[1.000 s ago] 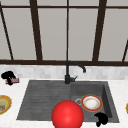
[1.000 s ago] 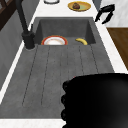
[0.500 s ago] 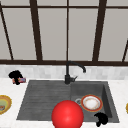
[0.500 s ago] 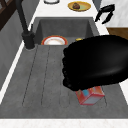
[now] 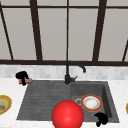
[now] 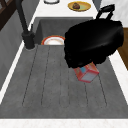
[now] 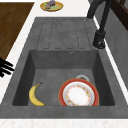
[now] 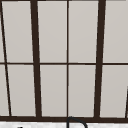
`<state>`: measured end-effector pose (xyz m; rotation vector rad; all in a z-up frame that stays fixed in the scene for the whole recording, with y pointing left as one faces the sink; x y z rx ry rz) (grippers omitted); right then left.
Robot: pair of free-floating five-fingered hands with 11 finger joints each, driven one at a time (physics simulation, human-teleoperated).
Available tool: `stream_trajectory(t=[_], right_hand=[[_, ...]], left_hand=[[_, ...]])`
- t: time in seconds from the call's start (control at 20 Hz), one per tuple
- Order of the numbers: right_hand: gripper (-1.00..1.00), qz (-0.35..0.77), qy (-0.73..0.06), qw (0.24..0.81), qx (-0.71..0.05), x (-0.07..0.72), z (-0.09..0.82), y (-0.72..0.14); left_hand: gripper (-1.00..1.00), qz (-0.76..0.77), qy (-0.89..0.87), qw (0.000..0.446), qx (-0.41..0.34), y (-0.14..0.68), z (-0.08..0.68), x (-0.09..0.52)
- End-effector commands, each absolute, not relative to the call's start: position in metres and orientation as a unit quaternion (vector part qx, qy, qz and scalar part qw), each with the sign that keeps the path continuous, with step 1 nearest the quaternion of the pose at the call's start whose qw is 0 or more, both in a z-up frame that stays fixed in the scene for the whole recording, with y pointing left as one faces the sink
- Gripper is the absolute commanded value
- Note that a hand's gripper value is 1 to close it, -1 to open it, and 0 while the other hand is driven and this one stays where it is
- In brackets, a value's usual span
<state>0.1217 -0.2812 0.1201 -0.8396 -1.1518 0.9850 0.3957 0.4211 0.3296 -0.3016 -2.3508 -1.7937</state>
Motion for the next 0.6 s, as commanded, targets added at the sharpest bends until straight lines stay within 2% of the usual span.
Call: stream_trajectory(t=[0.0,0.55], right_hand=[[0.00,0.433,-0.507,0.648,-0.369,0.122,0.120,-0.281],[0.00,0.433,-0.507,0.648,-0.369,0.122,0.120,-0.281]], left_hand=[[1.00,-0.628,-0.768,0.085,-0.096,0.396,0.330,0.396],[1.00,-0.635,-0.762,0.086,-0.092,0.324,0.328,0.396]])
